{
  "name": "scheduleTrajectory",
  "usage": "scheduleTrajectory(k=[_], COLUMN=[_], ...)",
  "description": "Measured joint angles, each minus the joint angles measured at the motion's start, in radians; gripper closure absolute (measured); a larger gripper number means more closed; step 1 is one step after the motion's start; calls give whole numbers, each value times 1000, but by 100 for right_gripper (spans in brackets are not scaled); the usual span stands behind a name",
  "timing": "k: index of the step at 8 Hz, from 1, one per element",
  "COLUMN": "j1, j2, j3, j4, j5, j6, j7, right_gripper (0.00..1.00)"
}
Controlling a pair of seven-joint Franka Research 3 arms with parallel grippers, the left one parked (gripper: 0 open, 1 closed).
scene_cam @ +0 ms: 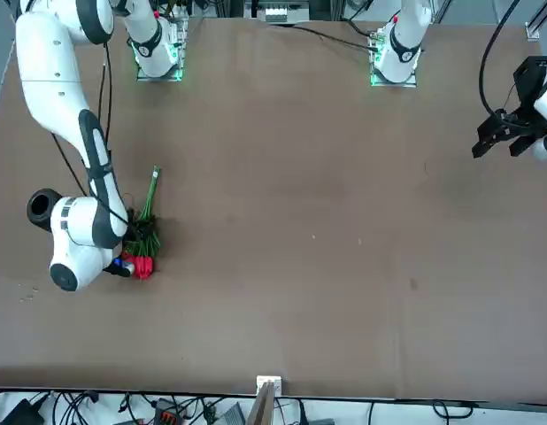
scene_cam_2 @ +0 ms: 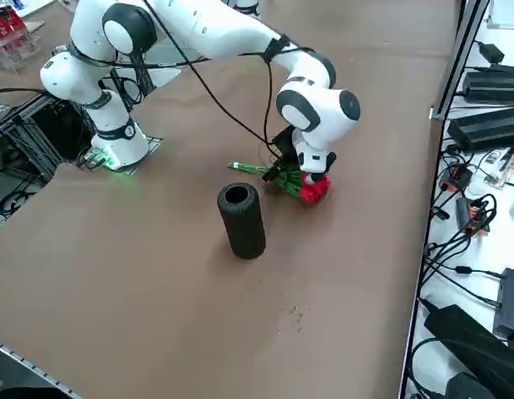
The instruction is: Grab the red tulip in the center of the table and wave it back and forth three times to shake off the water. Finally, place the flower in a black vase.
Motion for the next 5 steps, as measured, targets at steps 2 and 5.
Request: scheduleTrajectory(k=[2,5], j1=[0,-1], j2=[3,-2], j3=[0,0], j4=[-30,-32], j5=[0,2], j6=[48,50], j7=[0,0], right_gripper=[9,33])
